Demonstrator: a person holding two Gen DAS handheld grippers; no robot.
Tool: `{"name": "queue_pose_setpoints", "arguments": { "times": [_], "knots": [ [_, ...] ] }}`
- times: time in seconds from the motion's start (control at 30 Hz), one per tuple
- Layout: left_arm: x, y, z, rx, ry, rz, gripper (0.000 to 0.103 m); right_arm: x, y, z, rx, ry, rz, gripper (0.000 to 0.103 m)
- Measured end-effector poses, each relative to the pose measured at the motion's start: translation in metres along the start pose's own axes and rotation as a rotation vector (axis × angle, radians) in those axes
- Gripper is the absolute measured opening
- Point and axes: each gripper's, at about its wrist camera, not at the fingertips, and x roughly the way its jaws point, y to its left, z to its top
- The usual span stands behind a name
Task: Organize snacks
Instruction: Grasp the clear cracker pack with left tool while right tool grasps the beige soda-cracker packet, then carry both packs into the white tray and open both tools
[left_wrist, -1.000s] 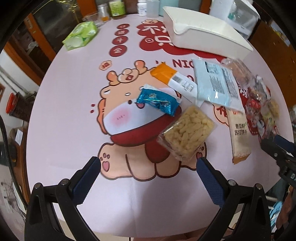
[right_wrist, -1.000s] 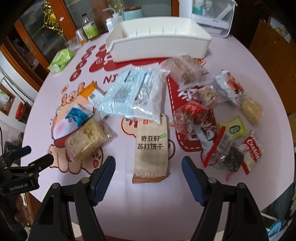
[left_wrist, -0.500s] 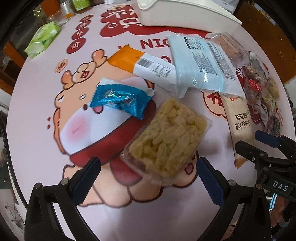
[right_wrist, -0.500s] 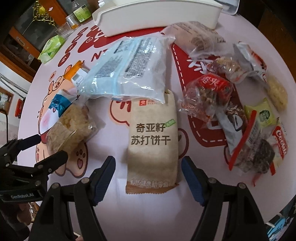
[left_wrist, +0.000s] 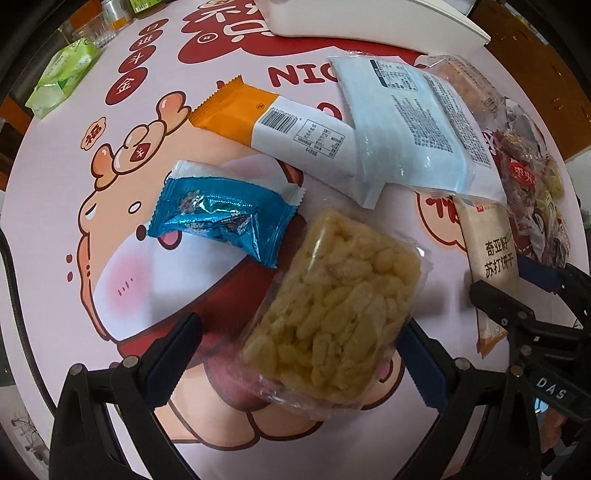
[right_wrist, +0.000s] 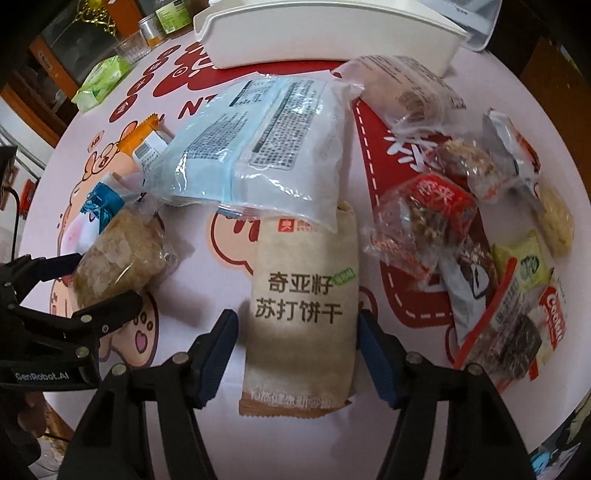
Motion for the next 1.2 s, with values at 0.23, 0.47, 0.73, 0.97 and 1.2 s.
{"name": "queue_pose_setpoints", "arguments": {
  "times": [0.23, 0.47, 0.73, 0.97, 1.2],
  "knots": [
    [0.003, -0.018, 0.002, 0.073, -0.026, 0.058, 0.070, 0.004, 0.009, 0.006, -0.037, -0.012, -0.035, 0.055],
    [0.000, -0.027, 0.001, 0.047, -0.020, 0.044, 0.060, -0.003, 0.006, -0.011, -0.034, -0.004, 0.013, 0.054],
    [-0.046, -0.031, -0.010, 0.071, -0.086, 0.016, 0.060, -0.043, 0.010, -0.027, -0.019, -0.038, 0.062, 0.054],
    [-0.127, -0.020, -0.012, 0.093, -0.230, -0.027, 0.060, -0.110, 0.015, -0.011, -0.019, -0.166, 0.094, 0.055],
    [-0.199, -0.025, 0.027, 0.096, -0.373, -0.015, 0.060, -0.184, 0.011, 0.046, -0.092, -0.326, 0.111, 0.055]
  ]
}}
